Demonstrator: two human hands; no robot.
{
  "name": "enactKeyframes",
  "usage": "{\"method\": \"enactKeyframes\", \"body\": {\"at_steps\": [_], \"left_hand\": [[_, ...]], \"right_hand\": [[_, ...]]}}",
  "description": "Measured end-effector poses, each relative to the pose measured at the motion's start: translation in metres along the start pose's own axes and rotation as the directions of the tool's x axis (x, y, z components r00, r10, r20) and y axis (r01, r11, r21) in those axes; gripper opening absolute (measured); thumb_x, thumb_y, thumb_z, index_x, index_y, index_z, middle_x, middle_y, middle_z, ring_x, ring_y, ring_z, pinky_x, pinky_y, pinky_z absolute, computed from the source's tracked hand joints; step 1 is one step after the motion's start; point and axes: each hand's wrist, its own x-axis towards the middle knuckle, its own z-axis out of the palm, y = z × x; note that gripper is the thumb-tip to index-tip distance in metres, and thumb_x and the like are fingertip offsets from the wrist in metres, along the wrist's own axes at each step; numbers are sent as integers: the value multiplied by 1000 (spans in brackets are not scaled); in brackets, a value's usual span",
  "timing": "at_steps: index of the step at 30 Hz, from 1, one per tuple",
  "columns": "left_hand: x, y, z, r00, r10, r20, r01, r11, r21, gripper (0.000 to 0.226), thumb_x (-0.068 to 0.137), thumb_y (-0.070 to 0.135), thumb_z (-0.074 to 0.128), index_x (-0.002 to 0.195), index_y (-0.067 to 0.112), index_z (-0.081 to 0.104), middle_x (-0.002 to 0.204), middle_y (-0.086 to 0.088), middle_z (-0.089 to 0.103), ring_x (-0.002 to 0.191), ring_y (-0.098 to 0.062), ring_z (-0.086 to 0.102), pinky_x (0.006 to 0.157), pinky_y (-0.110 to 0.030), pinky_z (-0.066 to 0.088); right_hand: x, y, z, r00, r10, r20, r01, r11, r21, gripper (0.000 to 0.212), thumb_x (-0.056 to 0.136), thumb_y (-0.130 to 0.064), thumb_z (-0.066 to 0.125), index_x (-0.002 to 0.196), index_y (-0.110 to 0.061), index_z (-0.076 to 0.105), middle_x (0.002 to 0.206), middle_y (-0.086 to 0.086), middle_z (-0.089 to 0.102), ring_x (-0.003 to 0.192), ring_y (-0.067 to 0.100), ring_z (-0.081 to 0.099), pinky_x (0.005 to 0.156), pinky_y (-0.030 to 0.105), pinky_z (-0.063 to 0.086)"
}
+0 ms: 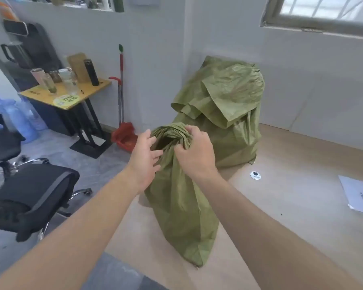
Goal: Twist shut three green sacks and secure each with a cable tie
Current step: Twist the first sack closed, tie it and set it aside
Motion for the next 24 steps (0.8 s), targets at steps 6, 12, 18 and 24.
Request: {"method": "enactKeyframes", "body": {"at_steps": [6, 12, 18, 24], "left_hand": [[49, 12, -26, 992, -96, 77, 96, 995, 1, 76, 100, 65, 33, 164, 29, 13, 162, -24, 31, 153, -33, 27, 124, -50, 20], [71, 30, -49, 979, -133, 152, 147, 986, -83, 72, 100, 67, 29, 162, 43, 1, 172, -7, 7, 153, -46, 20, 126, -56, 16], [78, 48, -60, 958, -35, 284, 70, 991, -115, 70, 98, 71, 23, 161, 44, 13, 171, 13, 14, 155, -46, 13, 126, -58, 11], [63, 74, -43, 915, 79, 396, -75, 997, -26, 66, 101, 62, 20, 146, 30, 56, 157, 8, 49, 152, -34, 28, 126, -54, 16]], "right_hand": [[36, -3, 48, 998, -28, -64, -8, 862, -506, 86, 86, -24, 69, 161, -24, 26, 143, 10, 47, 122, 32, 51, 104, 39, 41], [45, -4, 77, 988, 60, -141, -135, 778, -614, 43, 91, -41, 75, 126, -23, 55, 117, 8, 48, 104, 30, 52, 84, 37, 42], [45, -19, 75, 970, 106, -220, -197, 872, -448, 11, 98, -16, 53, 108, -14, 53, 111, 6, 40, 93, 30, 44, 75, 37, 38], [50, -43, 42, 899, 289, -329, -281, 957, 72, 20, 105, -14, 35, 111, -3, 51, 115, 11, 44, 90, 31, 47, 81, 38, 37]]}}
